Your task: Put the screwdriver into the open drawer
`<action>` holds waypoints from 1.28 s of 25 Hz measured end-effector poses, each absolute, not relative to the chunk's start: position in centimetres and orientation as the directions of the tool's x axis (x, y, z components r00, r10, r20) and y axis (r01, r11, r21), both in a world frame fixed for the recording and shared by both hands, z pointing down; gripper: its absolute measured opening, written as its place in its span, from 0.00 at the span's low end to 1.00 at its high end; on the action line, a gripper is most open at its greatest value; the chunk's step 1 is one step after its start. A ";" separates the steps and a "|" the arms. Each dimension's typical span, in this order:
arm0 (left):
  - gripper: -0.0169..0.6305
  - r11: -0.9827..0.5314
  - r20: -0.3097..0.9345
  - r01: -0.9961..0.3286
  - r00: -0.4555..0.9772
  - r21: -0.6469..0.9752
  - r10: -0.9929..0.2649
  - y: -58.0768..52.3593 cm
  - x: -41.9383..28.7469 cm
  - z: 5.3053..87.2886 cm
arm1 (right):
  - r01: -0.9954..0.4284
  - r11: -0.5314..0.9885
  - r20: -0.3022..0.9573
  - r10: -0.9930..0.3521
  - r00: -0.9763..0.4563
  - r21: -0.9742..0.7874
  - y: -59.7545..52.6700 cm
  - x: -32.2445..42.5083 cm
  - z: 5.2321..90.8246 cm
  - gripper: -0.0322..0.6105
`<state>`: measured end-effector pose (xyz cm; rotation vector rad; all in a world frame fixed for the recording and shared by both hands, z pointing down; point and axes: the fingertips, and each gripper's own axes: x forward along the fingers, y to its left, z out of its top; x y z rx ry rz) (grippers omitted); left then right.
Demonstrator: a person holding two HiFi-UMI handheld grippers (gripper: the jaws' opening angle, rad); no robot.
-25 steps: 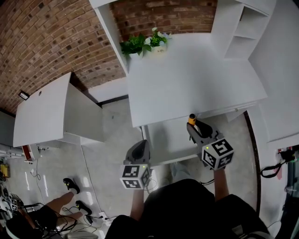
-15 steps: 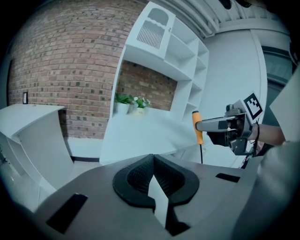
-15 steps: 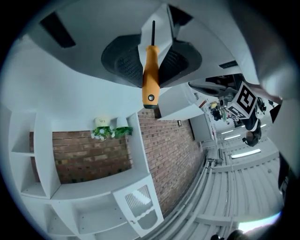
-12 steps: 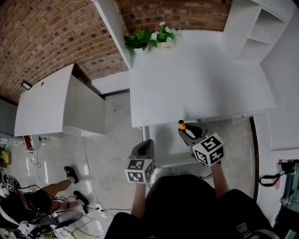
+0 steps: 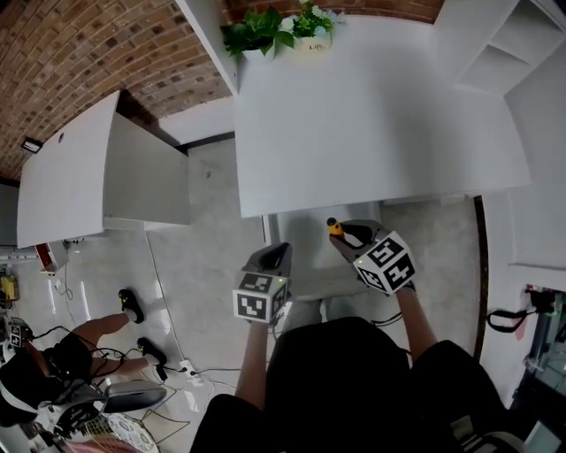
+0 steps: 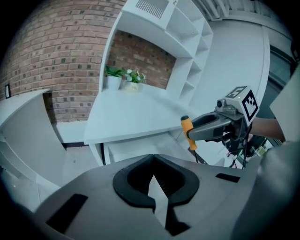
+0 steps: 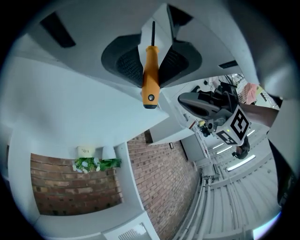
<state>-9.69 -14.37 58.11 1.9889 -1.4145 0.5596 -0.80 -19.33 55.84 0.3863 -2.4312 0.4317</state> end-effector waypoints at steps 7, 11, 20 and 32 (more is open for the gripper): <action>0.04 -0.276 0.704 -0.920 0.391 0.279 -0.593 -15.3 -9.3 61.2 | -0.358 0.902 0.730 -0.073 -0.679 -0.243 -18.7 -1.1 62.0 0.22; 0.04 -0.296 0.729 -0.904 0.424 0.308 -0.537 -15.3 -8.5 62.9 | -0.351 0.900 0.768 -0.029 -0.640 -0.258 -18.4 -1.3 64.5 0.22; 0.04 -0.305 0.764 -0.890 0.450 0.340 -0.462 -15.2 -8.1 66.1 | -0.399 0.860 0.831 0.050 -0.555 -0.318 -18.5 -2.1 70.8 0.22; 0.04 -0.300 0.789 -0.889 0.448 0.345 -0.421 -15.4 -7.7 68.8 | -0.457 0.821 0.874 0.099 -0.476 -0.343 -18.2 -1.5 76.2 0.22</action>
